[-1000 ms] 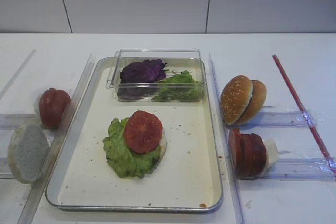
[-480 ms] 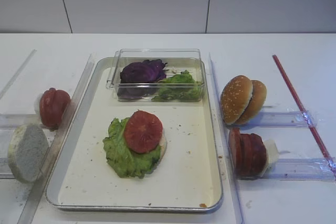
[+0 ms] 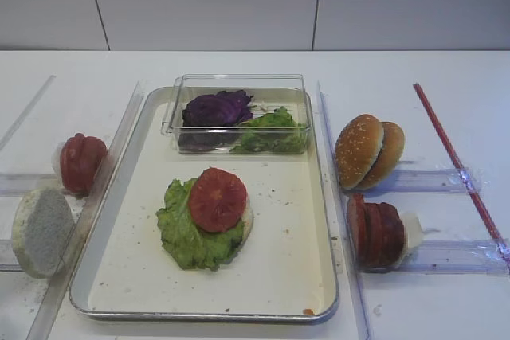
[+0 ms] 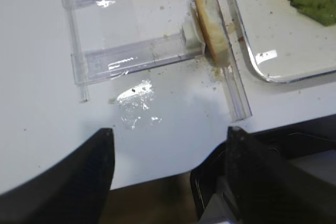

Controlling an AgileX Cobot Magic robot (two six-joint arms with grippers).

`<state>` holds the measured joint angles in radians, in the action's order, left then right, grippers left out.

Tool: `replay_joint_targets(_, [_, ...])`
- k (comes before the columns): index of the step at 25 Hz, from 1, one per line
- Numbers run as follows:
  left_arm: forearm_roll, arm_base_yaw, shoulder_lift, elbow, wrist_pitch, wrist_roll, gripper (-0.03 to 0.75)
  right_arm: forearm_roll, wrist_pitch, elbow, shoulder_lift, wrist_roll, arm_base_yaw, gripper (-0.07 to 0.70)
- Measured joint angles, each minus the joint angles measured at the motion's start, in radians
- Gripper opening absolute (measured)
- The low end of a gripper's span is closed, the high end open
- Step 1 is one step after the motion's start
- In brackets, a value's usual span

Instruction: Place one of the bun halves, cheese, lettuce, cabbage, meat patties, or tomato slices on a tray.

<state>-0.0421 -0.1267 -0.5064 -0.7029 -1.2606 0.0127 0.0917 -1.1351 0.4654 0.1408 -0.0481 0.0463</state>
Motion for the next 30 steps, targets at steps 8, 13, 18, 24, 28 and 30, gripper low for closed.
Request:
replay_joint_targets(8, [0.000, 0.000, 0.133, 0.130, 0.000, -0.002, 0.420, 0.000, 0.000, 0.000, 0.000, 0.000, 0.000, 0.549])
replay_joint_targets(13, [0.000, 0.000, 0.202, 0.181, 0.002, -0.002, 0.420, 0.000, 0.000, 0.000, 0.000, 0.000, 0.000, 0.534])
replay_joint_targets(18, [0.000, 0.000, 0.233, 0.204, 0.069, -0.013, 0.420, 0.000, 0.000, 0.000, 0.000, 0.000, 0.000, 0.530])
replay_joint_targets(24, [0.000, 0.000, 0.236, 0.224, 0.087, -0.023, 0.420, 0.000, 0.000, 0.000, 0.000, 0.000, 0.000, 0.530])
replay_joint_targets(28, [-0.004, 0.000, 0.236, 0.224, 0.089, -0.042, 0.420, 0.000, 0.000, 0.000, 0.000, 0.000, 0.000, 0.530])
replay_joint_targets(30, [-0.005, 0.000, 0.236, 0.224, 0.089, -0.049, 0.420, 0.000, 0.000, 0.000, 0.000, 0.000, 0.000, 0.529])
